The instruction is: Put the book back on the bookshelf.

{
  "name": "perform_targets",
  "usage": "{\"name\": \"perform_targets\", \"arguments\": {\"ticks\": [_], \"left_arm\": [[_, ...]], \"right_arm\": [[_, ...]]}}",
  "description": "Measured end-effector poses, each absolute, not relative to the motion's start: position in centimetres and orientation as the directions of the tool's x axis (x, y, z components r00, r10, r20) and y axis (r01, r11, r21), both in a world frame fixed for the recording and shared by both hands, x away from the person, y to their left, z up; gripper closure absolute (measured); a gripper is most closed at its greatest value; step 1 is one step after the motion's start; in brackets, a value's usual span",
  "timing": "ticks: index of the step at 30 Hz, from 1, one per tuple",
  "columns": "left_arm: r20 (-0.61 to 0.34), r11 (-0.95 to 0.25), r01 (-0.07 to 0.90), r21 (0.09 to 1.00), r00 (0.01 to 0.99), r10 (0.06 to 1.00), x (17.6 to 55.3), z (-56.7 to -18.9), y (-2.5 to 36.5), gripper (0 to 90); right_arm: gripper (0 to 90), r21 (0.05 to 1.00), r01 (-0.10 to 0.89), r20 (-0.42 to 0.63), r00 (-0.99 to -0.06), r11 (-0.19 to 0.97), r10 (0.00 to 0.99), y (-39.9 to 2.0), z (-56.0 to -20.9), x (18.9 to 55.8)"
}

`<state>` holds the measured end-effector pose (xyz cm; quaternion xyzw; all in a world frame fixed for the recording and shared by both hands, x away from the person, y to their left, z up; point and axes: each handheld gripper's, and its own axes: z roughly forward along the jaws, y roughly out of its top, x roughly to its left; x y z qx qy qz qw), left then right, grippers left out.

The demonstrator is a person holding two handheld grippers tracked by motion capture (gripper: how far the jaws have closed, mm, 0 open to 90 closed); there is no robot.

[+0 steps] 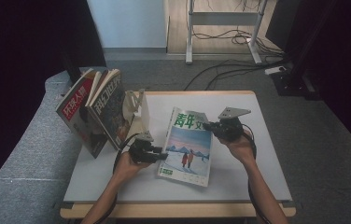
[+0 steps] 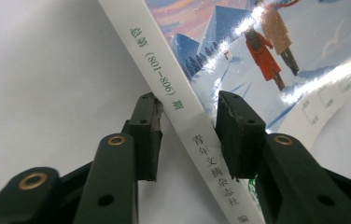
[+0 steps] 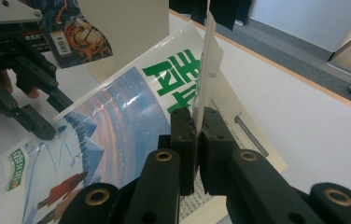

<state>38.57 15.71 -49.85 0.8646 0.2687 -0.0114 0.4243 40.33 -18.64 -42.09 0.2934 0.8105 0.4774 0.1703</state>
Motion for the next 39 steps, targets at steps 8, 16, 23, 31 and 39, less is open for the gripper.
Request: {"name": "perform_targets", "arguments": {"ticks": [8,16,23,31,39], "left_arm": [[-0.258,-0.504,0.48,0.718,0.856,0.448,38.3,-49.8,16.0,62.7],[-0.271,-0.524,0.484,0.701,0.86,0.433,38.0,-49.6,16.3,62.7],[-0.31,-0.487,0.505,0.713,0.849,0.428,38.3,-49.9,16.8,63.6],[-0.259,-0.371,0.462,0.805,0.837,0.481,39.6,-48.8,17.4,68.0],[-0.227,-0.375,0.44,0.816,0.84,0.492,38.9,-49.7,18.1,68.5]], "right_arm": [[83.4,0.866,0.331,0.025,-0.777,0.375,0.629,-18.7,-42.4,40.3],[83.1,0.853,0.349,0.038,-0.783,0.388,0.62,-18.6,-42.6,40.4],[84.8,0.86,0.333,0.019,-0.777,0.386,0.629,-18.3,-42.5,40.4],[85.5,0.893,0.256,-0.054,-0.756,0.37,0.653,-17.6,-39.3,40.7],[85.9,0.899,0.258,-0.029,-0.771,0.354,0.636,-17.2,-39.9,40.6]]}}
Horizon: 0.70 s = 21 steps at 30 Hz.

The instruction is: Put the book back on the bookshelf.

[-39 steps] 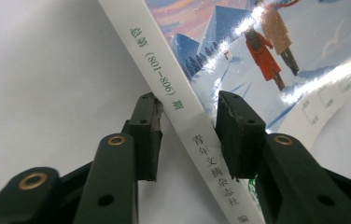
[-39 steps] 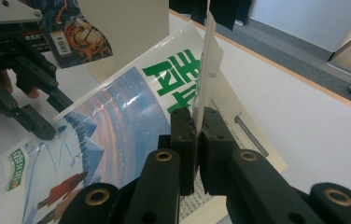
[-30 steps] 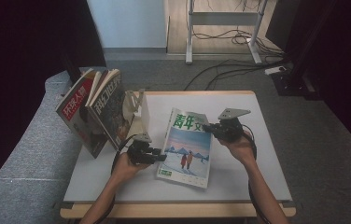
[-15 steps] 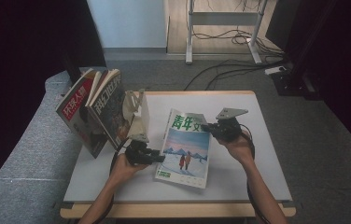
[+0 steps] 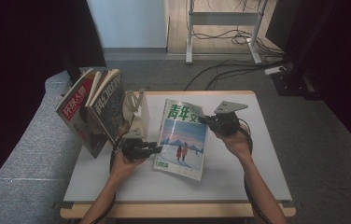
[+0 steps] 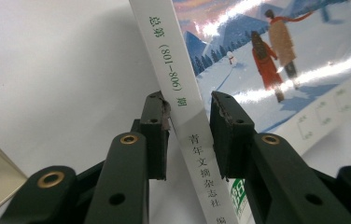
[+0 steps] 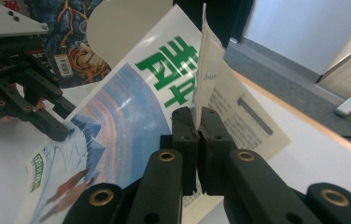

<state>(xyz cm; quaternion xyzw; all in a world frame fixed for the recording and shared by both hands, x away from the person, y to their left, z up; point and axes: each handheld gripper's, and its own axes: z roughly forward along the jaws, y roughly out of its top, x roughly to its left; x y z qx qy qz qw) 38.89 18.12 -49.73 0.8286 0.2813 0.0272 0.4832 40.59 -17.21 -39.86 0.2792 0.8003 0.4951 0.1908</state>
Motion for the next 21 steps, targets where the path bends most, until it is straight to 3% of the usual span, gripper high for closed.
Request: {"name": "perform_targets", "arguments": {"ticks": [21], "left_arm": [[-0.183,-0.378,0.381,0.844,0.866,0.465,37.1,-49.5,19.1,71.4]], "right_arm": [[84.9,0.901,0.264,0.005,-0.801,0.345,0.599,-18.0,-40.0,39.8]]}}
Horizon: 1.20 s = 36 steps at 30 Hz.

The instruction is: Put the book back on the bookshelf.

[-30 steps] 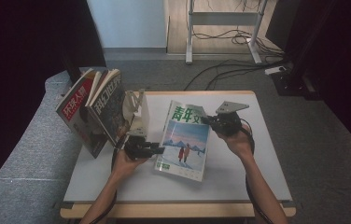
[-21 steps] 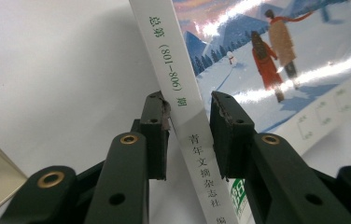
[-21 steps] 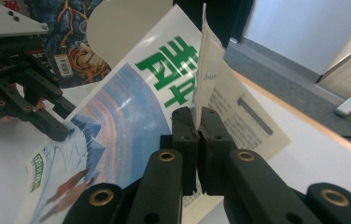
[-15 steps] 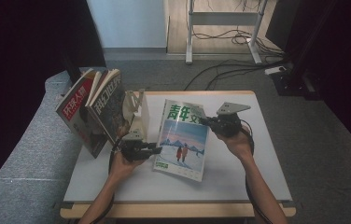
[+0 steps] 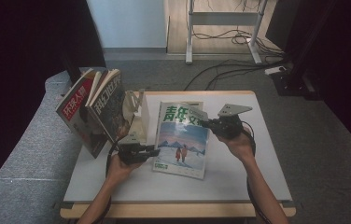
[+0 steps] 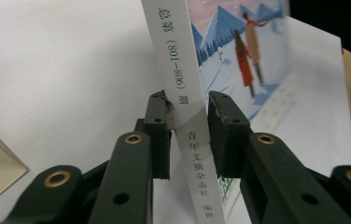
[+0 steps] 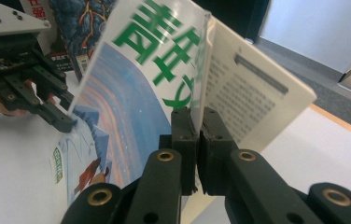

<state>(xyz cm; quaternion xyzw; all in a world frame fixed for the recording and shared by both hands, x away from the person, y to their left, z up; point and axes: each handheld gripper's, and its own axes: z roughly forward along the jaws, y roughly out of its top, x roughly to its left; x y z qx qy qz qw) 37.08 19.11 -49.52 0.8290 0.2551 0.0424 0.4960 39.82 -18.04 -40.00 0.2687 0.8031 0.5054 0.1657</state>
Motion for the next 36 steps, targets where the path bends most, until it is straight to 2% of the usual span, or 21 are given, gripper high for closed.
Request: {"name": "perform_targets", "arguments": {"ticks": [9,14,19,20,21,23,24,25,33,36], "left_arm": [[-0.152,-0.392,0.341,0.854,0.886,0.439,35.6,-49.2,19.6,74.2],[-0.127,-0.403,0.316,0.859,0.894,0.431,35.0,-49.1,19.7,74.8],[-0.107,-0.402,0.295,0.867,0.898,0.427,34.5,-49.1,19.8,74.9],[-0.104,-0.4,0.292,0.869,0.898,0.428,34.4,-49.2,19.9,74.9],[-0.102,-0.398,0.289,0.871,0.898,0.428,34.4,-49.2,19.9,74.9],[-0.097,-0.395,0.284,0.874,0.898,0.43,34.2,-49.3,20.0,74.9],[-0.095,-0.394,0.281,0.875,0.898,0.43,34.1,-49.3,20.0,74.9],[-0.09,-0.395,0.277,0.876,0.899,0.429,34.0,-49.3,20.0,74.9],[-0.076,-0.389,0.257,0.885,0.902,0.424,33.6,-49.5,20.2,74.8],[-0.073,-0.382,0.253,0.889,0.901,0.427,33.3,-49.6,20.3,74.8]], "right_arm": [[83.9,0.901,0.271,0.014,-0.8,0.339,0.6,-18.2,-39.6,39.7],[77.8,0.904,0.256,-0.001,-0.798,0.342,0.602,-18.1,-39.2,39.4],[62.5,0.903,0.263,-0.004,-0.785,0.339,0.62,-18.5,-39.3,39.1],[54.6,0.899,0.278,0.011,-0.786,0.338,0.618,-18.8,-39.7,39.1],[54.6,0.899,0.278,0.011,-0.786,0.338,0.618,-18.8,-39.7,39.1],[44.8,0.892,0.299,0.034,-0.792,0.339,0.609,-18.9,-40.6,39.2],[44.8,0.892,0.299,0.034,-0.792,0.339,0.609,-18.9,-40.6,39.2],[40.3,0.888,0.308,0.047,-0.8,0.343,0.598,-18.8,-41.3,39.2],[37.0,0.881,0.319,0.09,-0.838,0.349,0.538,-17.7,-43.0,39.5],[46.9,0.889,0.31,0.099,-0.848,0.337,0.52,-17.3,-43.0,39.3]]}}
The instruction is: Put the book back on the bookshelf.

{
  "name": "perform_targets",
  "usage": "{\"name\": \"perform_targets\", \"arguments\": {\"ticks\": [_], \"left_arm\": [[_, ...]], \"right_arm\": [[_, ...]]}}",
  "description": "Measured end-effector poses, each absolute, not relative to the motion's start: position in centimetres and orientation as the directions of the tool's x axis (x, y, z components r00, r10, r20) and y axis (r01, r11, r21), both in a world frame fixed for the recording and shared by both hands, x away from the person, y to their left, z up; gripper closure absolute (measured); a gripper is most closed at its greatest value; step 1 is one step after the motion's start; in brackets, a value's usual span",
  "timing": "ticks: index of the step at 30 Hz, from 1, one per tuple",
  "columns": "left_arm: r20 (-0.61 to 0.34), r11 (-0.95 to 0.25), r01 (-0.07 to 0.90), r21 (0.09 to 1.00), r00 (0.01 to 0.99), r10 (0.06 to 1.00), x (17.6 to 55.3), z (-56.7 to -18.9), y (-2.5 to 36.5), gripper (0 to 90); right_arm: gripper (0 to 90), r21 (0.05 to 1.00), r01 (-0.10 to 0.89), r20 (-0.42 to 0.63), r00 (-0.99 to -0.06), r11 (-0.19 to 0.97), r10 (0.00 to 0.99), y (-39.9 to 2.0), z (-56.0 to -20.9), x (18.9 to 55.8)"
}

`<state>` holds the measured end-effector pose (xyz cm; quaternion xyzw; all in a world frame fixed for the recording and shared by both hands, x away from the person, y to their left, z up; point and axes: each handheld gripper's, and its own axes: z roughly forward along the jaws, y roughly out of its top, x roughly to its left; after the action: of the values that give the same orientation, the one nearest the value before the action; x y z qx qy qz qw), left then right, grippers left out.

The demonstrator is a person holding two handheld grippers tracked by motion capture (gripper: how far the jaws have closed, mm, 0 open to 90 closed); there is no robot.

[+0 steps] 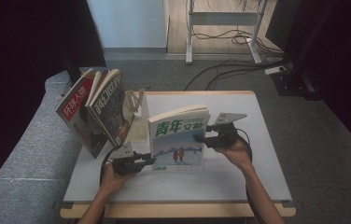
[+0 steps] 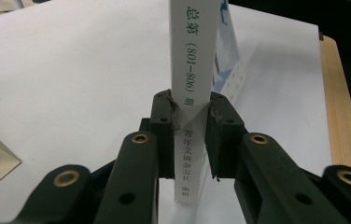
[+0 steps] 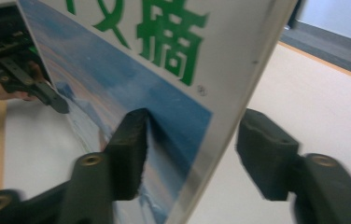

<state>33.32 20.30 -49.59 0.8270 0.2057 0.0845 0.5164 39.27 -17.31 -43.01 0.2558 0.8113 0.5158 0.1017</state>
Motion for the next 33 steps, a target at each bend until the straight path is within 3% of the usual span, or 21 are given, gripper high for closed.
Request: {"name": "perform_targets", "arguments": {"ticks": [4,9,15,18,33], "left_arm": [[-0.07,-0.374,0.252,0.893,0.897,0.435,33.0,-49.7,20.5,74.6],[-0.053,-0.386,0.245,0.889,0.894,0.445,32.6,-49.5,20.3,74.2],[-0.039,-0.396,0.239,0.887,0.892,0.451,32.3,-49.4,20.1,71.4],[-0.03,-0.404,0.231,0.885,0.895,0.446,32.3,-49.3,19.9,63.3],[-0.035,-0.387,0.222,0.895,0.9,0.434,33.0,-47.2,18.5,55.4]], "right_arm": [[56.7,0.9,0.308,0.111,-0.846,0.308,0.522,-17.4,-42.7,39.0],[60.9,0.909,0.296,0.11,-0.85,0.293,0.516,-17.6,-42.6,38.5],[63.5,0.913,0.287,0.104,-0.851,0.291,0.514,-17.8,-42.6,38.2],[64.7,0.916,0.282,0.102,-0.852,0.285,0.513,-17.8,-42.6,38.0],[66.3,0.921,0.26,0.081,-0.857,0.291,0.51,-17.9,-42.5,37.2]]}}
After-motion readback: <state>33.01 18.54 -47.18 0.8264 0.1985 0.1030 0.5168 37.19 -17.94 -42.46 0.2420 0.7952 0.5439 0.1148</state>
